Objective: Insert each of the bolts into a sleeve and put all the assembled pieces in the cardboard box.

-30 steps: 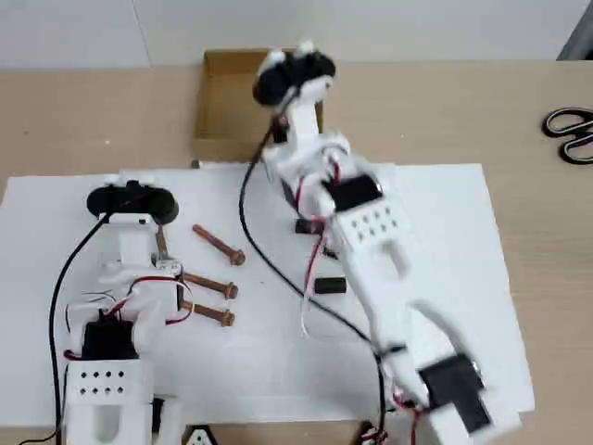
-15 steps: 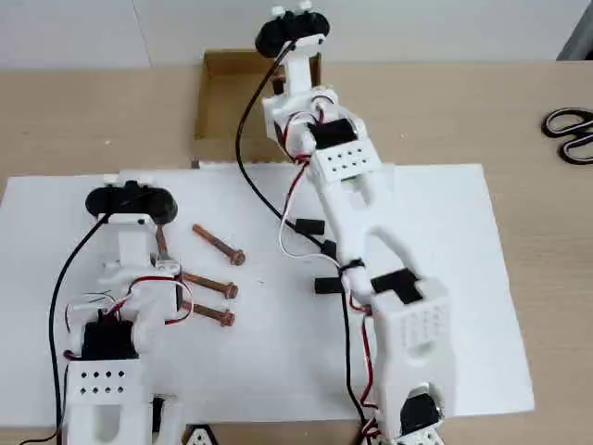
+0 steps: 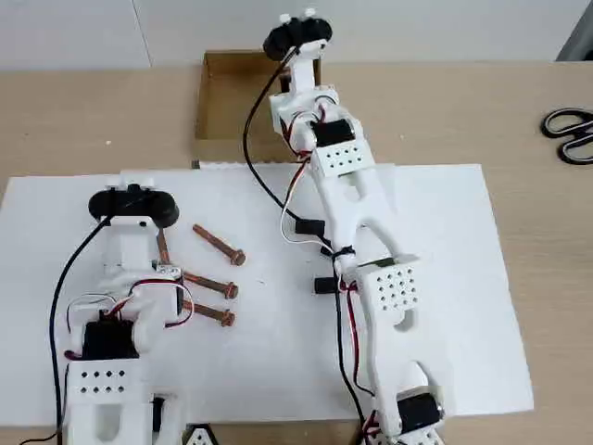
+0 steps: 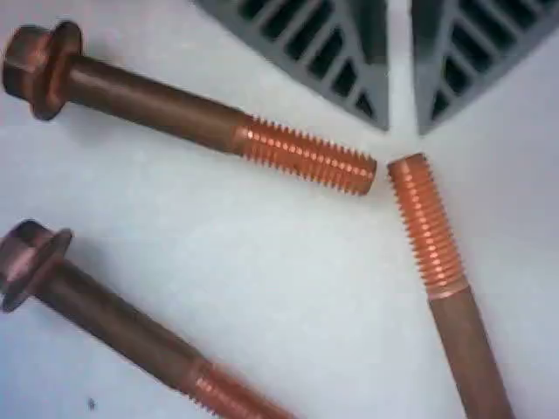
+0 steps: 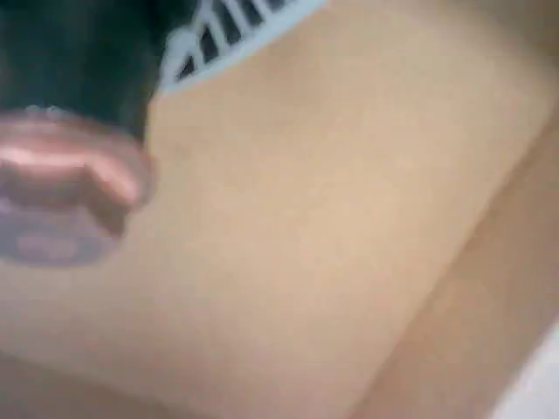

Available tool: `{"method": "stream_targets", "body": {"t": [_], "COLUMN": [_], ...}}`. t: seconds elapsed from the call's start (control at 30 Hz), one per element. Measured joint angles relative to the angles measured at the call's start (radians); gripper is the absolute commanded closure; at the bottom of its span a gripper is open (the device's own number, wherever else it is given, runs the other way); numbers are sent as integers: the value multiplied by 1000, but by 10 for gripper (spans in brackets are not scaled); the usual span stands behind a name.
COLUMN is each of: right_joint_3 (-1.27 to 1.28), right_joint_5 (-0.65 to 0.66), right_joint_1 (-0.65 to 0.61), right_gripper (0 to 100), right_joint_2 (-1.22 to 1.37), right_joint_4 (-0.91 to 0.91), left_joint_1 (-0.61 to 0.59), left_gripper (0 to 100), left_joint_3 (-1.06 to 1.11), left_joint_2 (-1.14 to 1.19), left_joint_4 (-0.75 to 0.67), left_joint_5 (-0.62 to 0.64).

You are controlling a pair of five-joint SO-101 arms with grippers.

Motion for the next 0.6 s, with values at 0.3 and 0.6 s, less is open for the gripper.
{"method": "stream_targets", "body": {"t": [0.3,0.6], "right_joint_3": [-44,-196], "right_joint_5": [6,6], "right_joint_1": [3,9], "right_gripper": [818,818], "right_joint_2": [-2,-84], "right_joint_4": [187,548], "left_joint_1": [0,0], "left_gripper": [994,994], "left_joint_3": [0,0], "left_joint_2": [0,0], "left_joint_4": [0,0], "left_joint_5": [0,0]}}
